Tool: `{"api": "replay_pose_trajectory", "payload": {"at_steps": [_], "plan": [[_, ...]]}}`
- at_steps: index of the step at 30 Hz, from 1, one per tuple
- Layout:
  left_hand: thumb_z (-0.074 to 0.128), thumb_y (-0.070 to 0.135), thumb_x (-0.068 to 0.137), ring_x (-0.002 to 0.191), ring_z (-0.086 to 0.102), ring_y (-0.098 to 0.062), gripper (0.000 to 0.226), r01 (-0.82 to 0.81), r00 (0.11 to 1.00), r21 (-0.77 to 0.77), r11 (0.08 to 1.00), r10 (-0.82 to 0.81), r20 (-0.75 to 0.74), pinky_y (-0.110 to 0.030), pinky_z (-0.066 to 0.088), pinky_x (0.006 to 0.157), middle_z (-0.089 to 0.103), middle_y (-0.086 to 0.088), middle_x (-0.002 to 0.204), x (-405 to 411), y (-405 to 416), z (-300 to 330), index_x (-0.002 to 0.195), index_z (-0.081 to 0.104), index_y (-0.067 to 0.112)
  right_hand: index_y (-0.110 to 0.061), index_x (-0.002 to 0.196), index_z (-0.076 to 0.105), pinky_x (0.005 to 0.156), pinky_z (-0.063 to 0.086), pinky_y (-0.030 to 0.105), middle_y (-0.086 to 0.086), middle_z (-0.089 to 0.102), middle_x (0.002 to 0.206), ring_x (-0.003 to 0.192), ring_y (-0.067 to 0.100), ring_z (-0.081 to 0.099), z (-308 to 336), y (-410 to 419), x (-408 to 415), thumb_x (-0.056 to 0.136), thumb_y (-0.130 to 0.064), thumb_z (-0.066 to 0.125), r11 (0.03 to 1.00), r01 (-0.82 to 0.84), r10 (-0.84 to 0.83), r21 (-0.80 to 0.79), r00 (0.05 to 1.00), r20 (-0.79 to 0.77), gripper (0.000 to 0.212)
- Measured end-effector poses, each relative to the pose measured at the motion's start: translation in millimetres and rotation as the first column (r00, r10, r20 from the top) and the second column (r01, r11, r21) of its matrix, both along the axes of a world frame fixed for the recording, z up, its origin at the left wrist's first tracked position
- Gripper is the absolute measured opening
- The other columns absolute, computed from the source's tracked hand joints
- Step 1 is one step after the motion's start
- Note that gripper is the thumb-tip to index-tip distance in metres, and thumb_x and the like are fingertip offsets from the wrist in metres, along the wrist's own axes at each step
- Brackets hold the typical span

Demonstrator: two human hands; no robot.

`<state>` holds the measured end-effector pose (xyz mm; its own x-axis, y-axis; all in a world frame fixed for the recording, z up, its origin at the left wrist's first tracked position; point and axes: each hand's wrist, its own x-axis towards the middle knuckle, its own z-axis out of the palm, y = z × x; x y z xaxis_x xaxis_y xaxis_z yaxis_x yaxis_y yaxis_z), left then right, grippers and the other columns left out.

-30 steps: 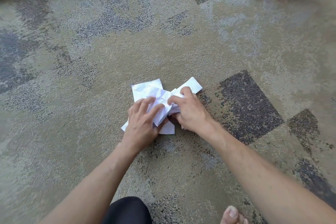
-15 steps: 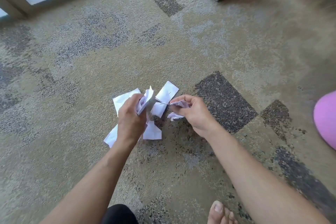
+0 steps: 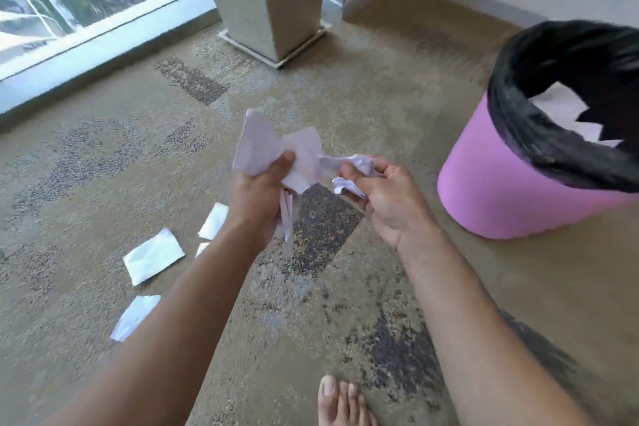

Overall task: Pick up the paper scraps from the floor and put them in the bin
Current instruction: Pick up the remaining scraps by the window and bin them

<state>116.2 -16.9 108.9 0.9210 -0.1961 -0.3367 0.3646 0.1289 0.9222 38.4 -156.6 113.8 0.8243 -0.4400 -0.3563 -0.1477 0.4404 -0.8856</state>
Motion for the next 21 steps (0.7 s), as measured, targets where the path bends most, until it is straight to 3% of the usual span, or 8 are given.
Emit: {"api": "replay_pose_trajectory", "payload": {"at_steps": [2,4,6,8,13,15,18,21], "plan": [[0.067,0.011,0.091,0.048,0.060,-0.009,0.004,0.051,0.999,-0.075,0.996,-0.052,-0.004,-0.021,0.045,0.046,0.065,0.005,0.058,-7.9,-31.7,24.7,0.090,0.064,0.013,-0.009,0.091,0.062,0.066,0.057,0.022,0.012,0.072,0.097,0.066,0.007,0.067,26.1,-20.8,-17.6,0.090,-0.002,0.063,0.997,0.073,-0.072,-0.017,0.996,0.059,0.007],[0.065,0.010,0.092,0.045,0.059,-0.008,0.008,0.124,0.992,-0.127,0.984,-0.125,0.003,-0.021,0.045,0.044,0.064,0.005,0.055,-14.5,-64.5,48.5,0.099,0.063,0.008,-0.007,0.093,0.061,0.062,0.055,0.019,0.013,0.073,0.107,0.069,0.008,0.068,52.9,-43.5,-37.0,0.091,-0.002,0.061,0.988,0.142,-0.133,-0.065,0.983,0.124,0.005],[0.064,0.010,0.092,0.044,0.058,-0.009,0.026,0.215,0.977,-0.150,0.965,-0.214,0.027,-0.020,0.044,0.042,0.064,0.002,0.058,-22.0,-98.7,71.7,0.117,0.060,0.001,-0.008,0.084,0.061,0.062,0.054,0.018,0.005,0.076,0.093,0.068,0.006,0.069,76.4,-66.1,-56.2,0.092,-0.001,0.059,0.967,0.231,-0.208,-0.109,0.960,0.186,0.011],[0.065,0.009,0.091,0.055,0.065,-0.013,0.035,0.284,0.959,-0.193,0.939,-0.274,0.073,-0.024,0.049,0.048,0.068,-0.004,0.074,-31.2,-131.9,93.9,0.124,0.058,0.000,-0.009,0.082,0.063,0.064,0.055,0.020,0.004,0.074,0.084,0.069,0.008,0.070,96.5,-88.0,-73.5,0.091,0.000,0.060,0.936,0.324,-0.289,-0.139,0.931,0.223,0.013],[0.066,0.005,0.091,0.075,0.071,-0.026,0.012,0.443,0.895,-0.220,0.869,-0.417,0.157,-0.037,0.060,0.062,0.069,-0.011,0.085,-53.1,-206.9,141.3,0.100,0.060,0.010,-0.009,0.085,0.065,0.066,0.057,0.023,0.020,0.071,0.109,0.083,0.014,0.072,126.0,-140.5,-98.8,0.091,-0.001,0.062,0.858,0.475,-0.429,-0.196,0.872,0.234,0.010],[0.066,0.005,0.090,0.087,0.072,-0.035,0.018,0.485,0.874,-0.210,0.849,-0.466,0.138,-0.046,0.062,0.069,0.070,-0.015,0.096,-63.6,-240.6,154.0,0.107,0.059,0.007,-0.011,0.082,0.066,0.068,0.057,0.024,0.018,0.072,0.108,0.087,0.016,0.073,134.5,-165.2,-107.9,0.091,-0.001,0.063,0.810,0.536,-0.488,-0.239,0.841,0.231,0.013],[0.064,0.003,0.091,0.080,0.070,-0.031,0.025,0.488,0.873,-0.144,0.861,-0.478,0.102,-0.041,0.061,0.062,0.068,-0.012,0.095,-70.8,-276.3,155.1,0.114,0.054,0.008,-0.010,0.081,0.068,0.077,0.059,0.031,0.011,0.073,0.098,0.084,0.019,0.074,129.0,-196.8,-109.3,0.089,-0.002,0.065,0.762,0.578,-0.547,-0.294,0.816,0.188,0.011],[0.064,0.005,0.087,0.088,0.067,-0.031,0.032,0.496,0.867,-0.030,0.868,-0.493,0.071,-0.047,0.060,0.077,0.065,-0.011,0.098,-75.5,-304.2,145.4,0.116,0.052,0.010,-0.007,0.092,0.069,0.083,0.059,0.042,0.013,0.073,0.104,0.095,0.027,0.071,119.7,-221.9,-112.9,0.083,-0.003,0.068,0.713,0.598,-0.606,-0.365,0.788,0.107,0.009]]}}
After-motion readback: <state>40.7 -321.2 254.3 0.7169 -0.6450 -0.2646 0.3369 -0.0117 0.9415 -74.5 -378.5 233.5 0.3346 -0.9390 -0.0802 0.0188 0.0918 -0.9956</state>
